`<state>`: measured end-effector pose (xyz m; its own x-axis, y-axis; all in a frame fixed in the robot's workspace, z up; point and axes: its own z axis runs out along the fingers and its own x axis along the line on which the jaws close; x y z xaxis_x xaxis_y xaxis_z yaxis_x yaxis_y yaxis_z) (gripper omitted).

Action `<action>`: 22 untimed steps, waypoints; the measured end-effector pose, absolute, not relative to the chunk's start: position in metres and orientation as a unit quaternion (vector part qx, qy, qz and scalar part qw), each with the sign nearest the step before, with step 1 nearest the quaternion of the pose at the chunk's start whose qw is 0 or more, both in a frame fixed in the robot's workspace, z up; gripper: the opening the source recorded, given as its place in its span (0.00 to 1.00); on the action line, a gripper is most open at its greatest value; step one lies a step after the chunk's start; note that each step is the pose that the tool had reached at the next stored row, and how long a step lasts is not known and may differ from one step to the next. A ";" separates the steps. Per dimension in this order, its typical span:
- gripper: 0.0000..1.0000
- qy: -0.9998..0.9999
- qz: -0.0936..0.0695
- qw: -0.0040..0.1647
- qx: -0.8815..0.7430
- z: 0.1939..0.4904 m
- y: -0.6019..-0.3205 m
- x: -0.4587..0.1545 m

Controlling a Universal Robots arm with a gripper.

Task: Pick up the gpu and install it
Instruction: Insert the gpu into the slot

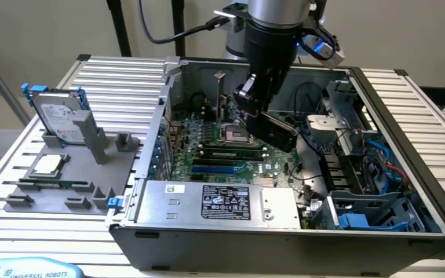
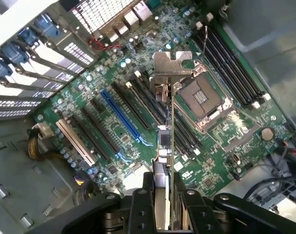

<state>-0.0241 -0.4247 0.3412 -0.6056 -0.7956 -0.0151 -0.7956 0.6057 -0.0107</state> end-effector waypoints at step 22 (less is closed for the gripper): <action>0.27 0.790 0.000 0.009 -0.613 0.324 -0.425 -0.024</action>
